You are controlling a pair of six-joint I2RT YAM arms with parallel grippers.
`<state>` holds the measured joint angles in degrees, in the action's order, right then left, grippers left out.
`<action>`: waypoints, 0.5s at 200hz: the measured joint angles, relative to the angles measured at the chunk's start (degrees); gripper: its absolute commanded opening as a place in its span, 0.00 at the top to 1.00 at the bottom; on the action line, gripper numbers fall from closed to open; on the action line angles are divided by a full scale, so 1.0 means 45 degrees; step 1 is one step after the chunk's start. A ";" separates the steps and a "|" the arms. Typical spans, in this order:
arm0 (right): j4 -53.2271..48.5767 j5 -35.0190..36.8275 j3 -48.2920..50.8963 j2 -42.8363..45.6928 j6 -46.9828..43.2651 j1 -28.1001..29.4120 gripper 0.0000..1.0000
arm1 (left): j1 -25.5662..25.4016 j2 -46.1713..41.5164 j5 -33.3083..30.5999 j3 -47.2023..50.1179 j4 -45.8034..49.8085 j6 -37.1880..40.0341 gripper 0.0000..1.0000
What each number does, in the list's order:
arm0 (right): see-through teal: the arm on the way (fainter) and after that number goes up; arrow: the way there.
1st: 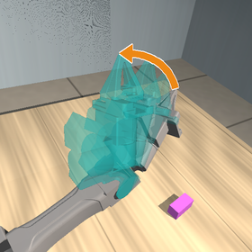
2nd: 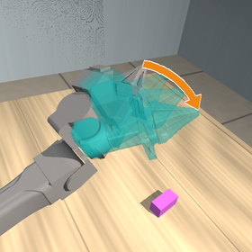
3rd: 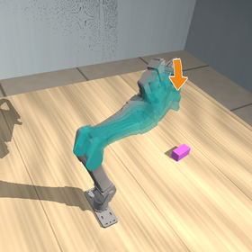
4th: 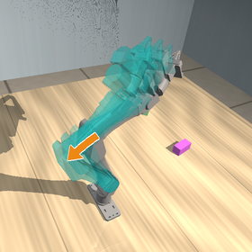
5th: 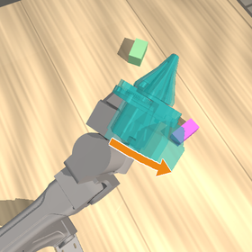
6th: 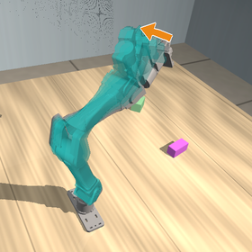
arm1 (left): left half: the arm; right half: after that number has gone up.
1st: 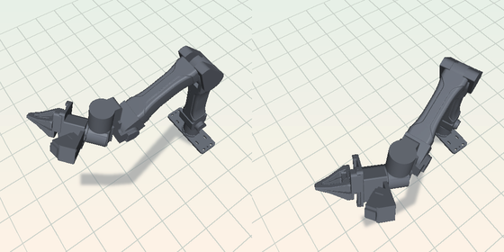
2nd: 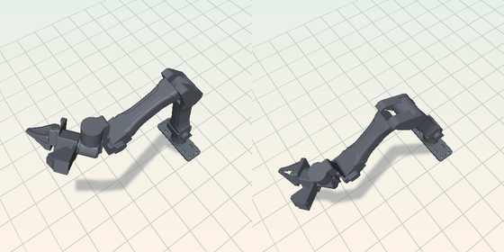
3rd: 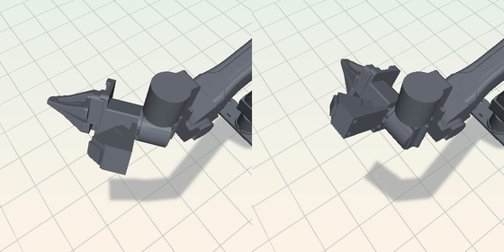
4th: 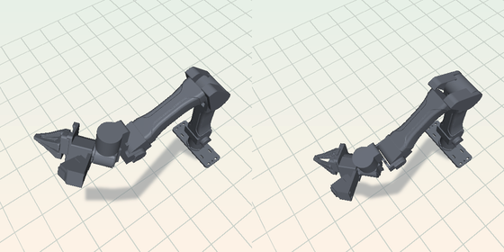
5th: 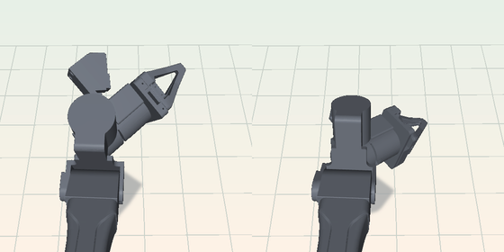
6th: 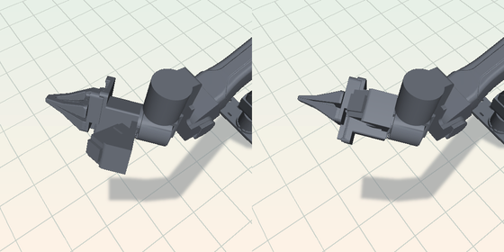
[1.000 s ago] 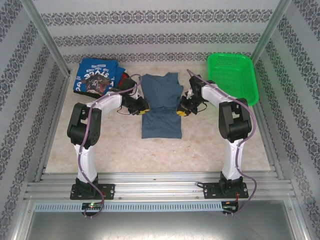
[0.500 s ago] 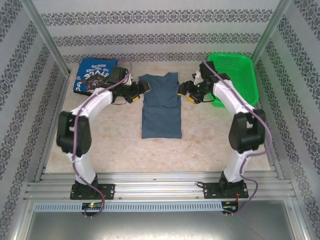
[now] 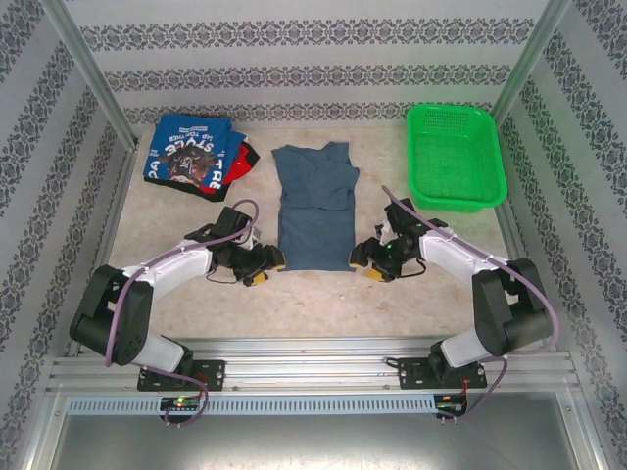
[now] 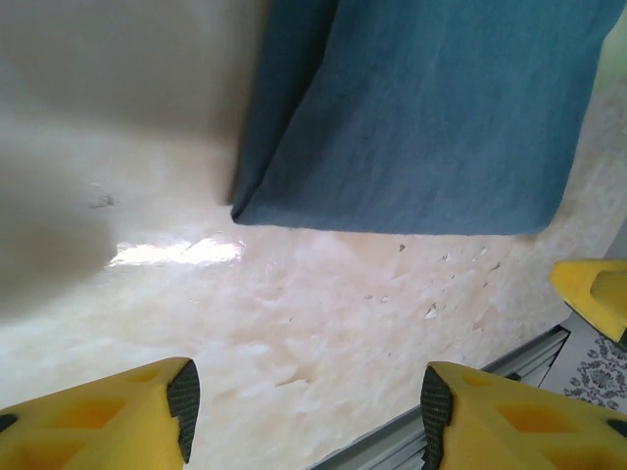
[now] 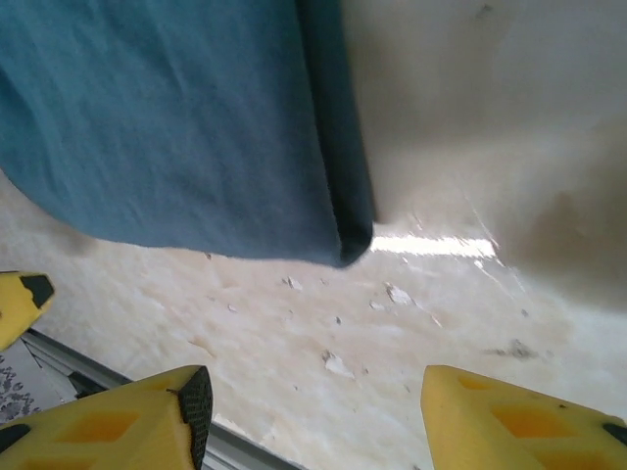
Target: Fold and stack the t-shirts
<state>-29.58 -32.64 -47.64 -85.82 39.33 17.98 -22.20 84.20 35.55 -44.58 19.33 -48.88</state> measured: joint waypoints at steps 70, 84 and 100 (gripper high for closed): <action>0.1826 0.0010 -0.0209 -0.2229 0.0393 0.0461 0.48 | -0.0447 0.2118 -0.0733 -0.0053 -0.2098 -0.0903 0.47; 0.1715 -0.0005 -0.0369 -0.2370 0.0544 0.0481 0.51 | -0.0466 0.2210 -0.0821 -0.0170 -0.2069 -0.1064 0.50; 0.1885 0.0019 -0.0597 -0.2623 0.0627 0.0544 0.55 | -0.0534 0.2356 -0.0991 -0.0223 -0.2064 -0.1229 0.53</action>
<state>-21.10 -32.56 -50.33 -97.62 42.15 20.43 -24.60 94.80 31.09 -45.58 10.04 -54.41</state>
